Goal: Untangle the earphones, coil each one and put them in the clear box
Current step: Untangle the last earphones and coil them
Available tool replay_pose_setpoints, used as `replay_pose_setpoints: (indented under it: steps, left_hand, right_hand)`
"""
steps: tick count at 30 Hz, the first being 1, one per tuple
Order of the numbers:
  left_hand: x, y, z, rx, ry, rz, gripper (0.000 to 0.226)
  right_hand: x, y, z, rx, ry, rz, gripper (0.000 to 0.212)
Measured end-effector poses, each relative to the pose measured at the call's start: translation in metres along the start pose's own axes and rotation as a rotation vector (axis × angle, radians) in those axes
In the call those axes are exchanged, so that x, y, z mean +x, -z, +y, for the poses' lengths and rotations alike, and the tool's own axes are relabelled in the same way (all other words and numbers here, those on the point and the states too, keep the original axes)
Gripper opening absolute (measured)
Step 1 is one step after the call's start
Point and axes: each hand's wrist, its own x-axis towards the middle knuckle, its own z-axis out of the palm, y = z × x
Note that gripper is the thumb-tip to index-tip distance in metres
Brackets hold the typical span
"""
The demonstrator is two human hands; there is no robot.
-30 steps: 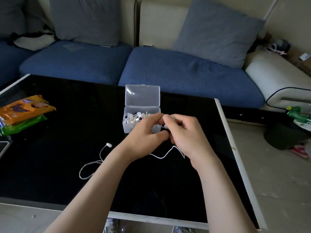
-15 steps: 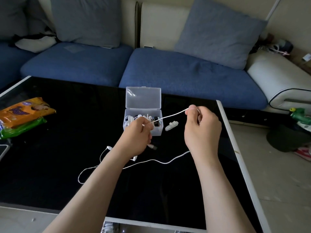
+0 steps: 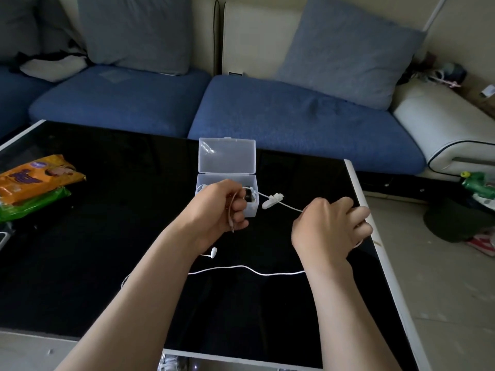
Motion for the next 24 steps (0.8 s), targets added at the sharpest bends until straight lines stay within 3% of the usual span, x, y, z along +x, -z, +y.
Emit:
replay_pose_setpoints:
  steps: [4,7,11,16,20,24]
  left_hand:
    - [-0.009,0.003,-0.001,0.195,-0.146,-0.14,0.019]
    - [-0.015,0.002,-0.002,0.329,-0.221,-0.199,0.024]
    - [-0.014,-0.003,-0.002,0.232,-0.272,-0.16,0.024]
    - [-0.006,-0.004,-0.006,0.09,-0.311,-0.067,0.022]
    - [0.002,0.001,-0.014,0.228,-0.359,0.05,0.02]
    - [0.004,0.003,-0.018,0.338,-0.272,0.04,0.025]
  right_hand:
    - [0.001,0.003,0.002,-0.082,-0.016,-0.116,0.012]
    - [0.002,0.004,0.003,0.012,0.012,-0.244,0.021]
    - [0.003,-0.002,0.0,0.18,0.099,-0.385,0.004]
    - [0.001,-0.009,-0.002,0.218,0.321,-0.643,0.017]
    - [-0.006,0.002,0.0,0.387,0.518,-0.82,0.022]
    - [-0.009,0.011,-0.006,0.502,0.551,-0.911,0.021]
